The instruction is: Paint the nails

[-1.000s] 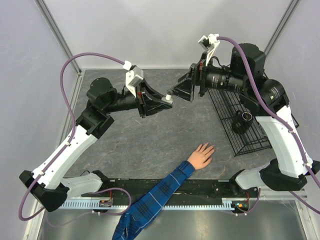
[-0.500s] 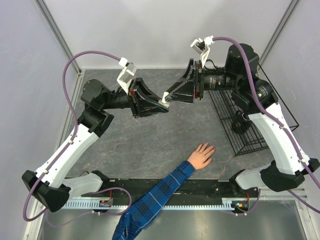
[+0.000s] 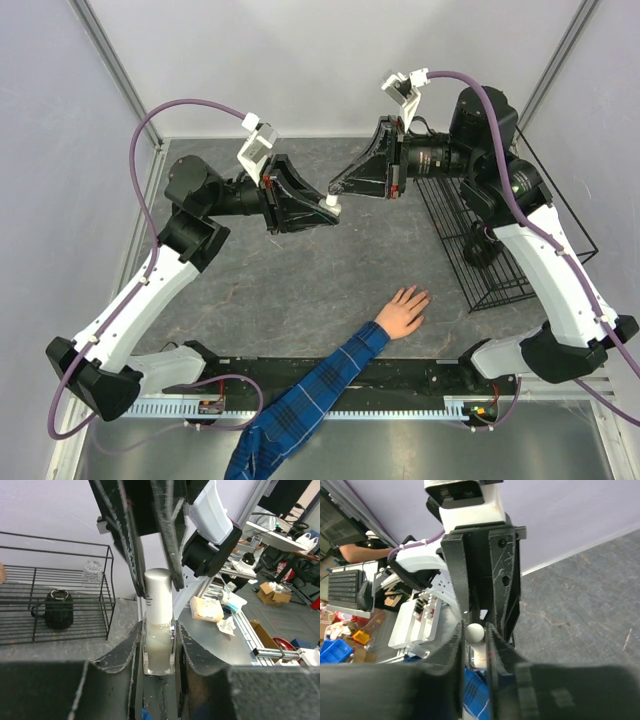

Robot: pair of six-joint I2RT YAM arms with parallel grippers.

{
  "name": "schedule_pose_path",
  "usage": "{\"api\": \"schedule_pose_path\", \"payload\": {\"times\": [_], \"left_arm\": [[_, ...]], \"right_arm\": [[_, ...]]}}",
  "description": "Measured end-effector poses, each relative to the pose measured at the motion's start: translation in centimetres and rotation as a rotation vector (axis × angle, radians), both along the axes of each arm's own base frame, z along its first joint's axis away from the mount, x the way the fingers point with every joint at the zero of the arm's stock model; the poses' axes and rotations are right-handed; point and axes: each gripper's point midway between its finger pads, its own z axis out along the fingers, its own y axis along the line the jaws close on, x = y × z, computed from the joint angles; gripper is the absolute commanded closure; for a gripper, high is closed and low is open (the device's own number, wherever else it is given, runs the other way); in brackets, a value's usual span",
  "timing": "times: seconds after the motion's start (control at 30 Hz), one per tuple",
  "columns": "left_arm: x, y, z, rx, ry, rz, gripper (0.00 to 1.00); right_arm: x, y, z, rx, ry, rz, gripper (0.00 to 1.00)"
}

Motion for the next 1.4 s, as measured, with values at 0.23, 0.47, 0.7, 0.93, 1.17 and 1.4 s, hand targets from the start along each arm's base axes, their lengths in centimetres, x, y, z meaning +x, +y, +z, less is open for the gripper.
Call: {"api": "schedule_pose_path", "payload": {"times": [0.23,0.47,0.7,0.93,1.17,1.4], "left_arm": [[2.8,0.0,0.1,0.031,0.003,0.183,0.98],[8.5,-0.7,-0.5,0.074,-0.058,0.487,0.98],[12.0,-2.4,2.3,0.072,-0.244,0.767,0.98],[13.0,-3.8,0.4,0.123,-0.273,0.794,0.98],[11.1,-1.9,-3.4,0.187,-0.249,0.71,0.98],[6.5,0.9,-0.9,0.053,-0.188,0.505,0.98]], "right_arm": [[2.5,-0.1,-0.1,0.012,-0.03,-0.106,1.0],[7.6,-0.3,-0.3,-0.07,-0.075,-0.517,1.0],[9.6,-2.4,2.3,-0.149,-0.123,-0.965,1.0],[10.0,-3.9,-0.1,-0.259,-0.092,-1.083,0.29],[8.1,-3.5,-1.1,-0.286,-0.101,-0.904,0.02],[7.6,-6.5,-1.4,-0.22,-0.077,-0.707,0.14]]}}
